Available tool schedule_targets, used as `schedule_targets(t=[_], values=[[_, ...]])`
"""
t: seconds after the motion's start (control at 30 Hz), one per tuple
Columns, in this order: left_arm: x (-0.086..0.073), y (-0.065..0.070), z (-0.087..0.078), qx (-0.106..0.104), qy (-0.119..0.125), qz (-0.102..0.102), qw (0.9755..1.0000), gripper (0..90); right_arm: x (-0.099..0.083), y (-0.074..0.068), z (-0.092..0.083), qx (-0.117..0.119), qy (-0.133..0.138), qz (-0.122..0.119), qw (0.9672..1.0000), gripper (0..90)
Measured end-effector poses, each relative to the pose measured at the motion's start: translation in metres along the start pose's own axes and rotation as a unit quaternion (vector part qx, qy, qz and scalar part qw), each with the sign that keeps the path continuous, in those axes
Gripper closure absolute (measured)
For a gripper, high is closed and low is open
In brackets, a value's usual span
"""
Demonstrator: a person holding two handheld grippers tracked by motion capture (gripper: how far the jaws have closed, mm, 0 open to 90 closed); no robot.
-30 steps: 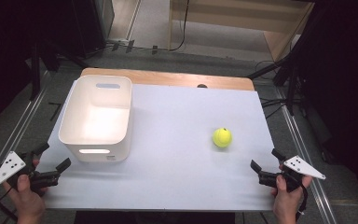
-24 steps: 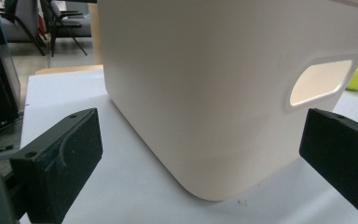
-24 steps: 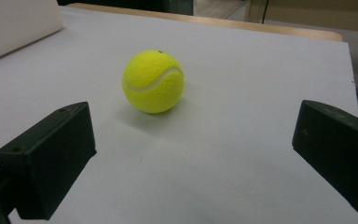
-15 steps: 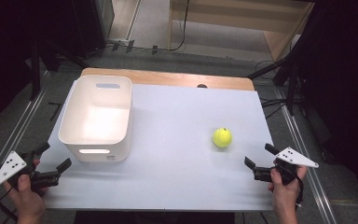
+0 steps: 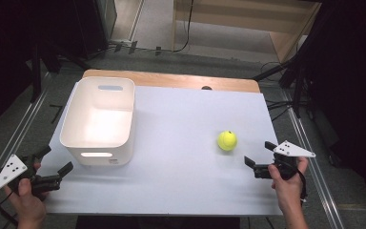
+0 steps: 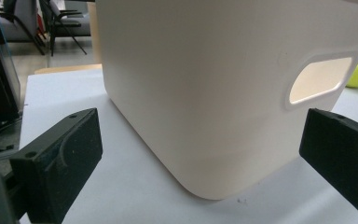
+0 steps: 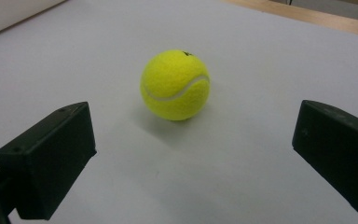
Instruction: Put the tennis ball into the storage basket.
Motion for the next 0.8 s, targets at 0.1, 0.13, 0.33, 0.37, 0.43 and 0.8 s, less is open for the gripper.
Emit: schedule_targets(t=[0.1, 0.13, 0.33, 0.37, 0.43, 0.8], values=[[0.000, 0.000, 0.000, 0.000, -0.001, 0.001, 1.0000, 0.0, 0.002, 0.000, 0.002, 0.001, -0.008, -0.002, 1.0000, 0.0], [0.000, 0.000, 0.000, 0.000, 0.000, 0.001, 1.0000, 0.0, 0.004, -0.001, 0.004, 0.004, -0.017, -0.007, 0.9998, 0.0], [0.000, 0.000, 0.000, 0.000, 0.000, 0.000, 1.0000, 0.0, 0.009, -0.003, 0.009, 0.005, -0.037, -0.014, 0.9992, 0.0], [0.000, 0.000, 0.000, -0.001, 0.000, 0.000, 1.0000, 0.0, 0.011, -0.004, 0.011, 0.009, -0.046, -0.017, 0.9987, 0.0], [0.000, 0.000, 0.000, -0.001, 0.000, -0.001, 1.0000, 0.0, 0.013, -0.005, 0.014, 0.012, -0.054, -0.024, 0.9982, 0.0], [0.000, 0.000, 0.000, -0.002, 0.000, -0.002, 1.0000, 0.0, 0.025, -0.009, 0.026, 0.024, -0.095, -0.046, 0.9941, 0.0]])
Point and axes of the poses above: each handheld gripper's, and its own axes: z roughly forward along the jaws, x roughly out of its top, y roughly to its right, the point moved 7 cm from there along z, roughly forward along the jaws, and after that the axes turned 9 degrees about -y, right-handed, at the moved point
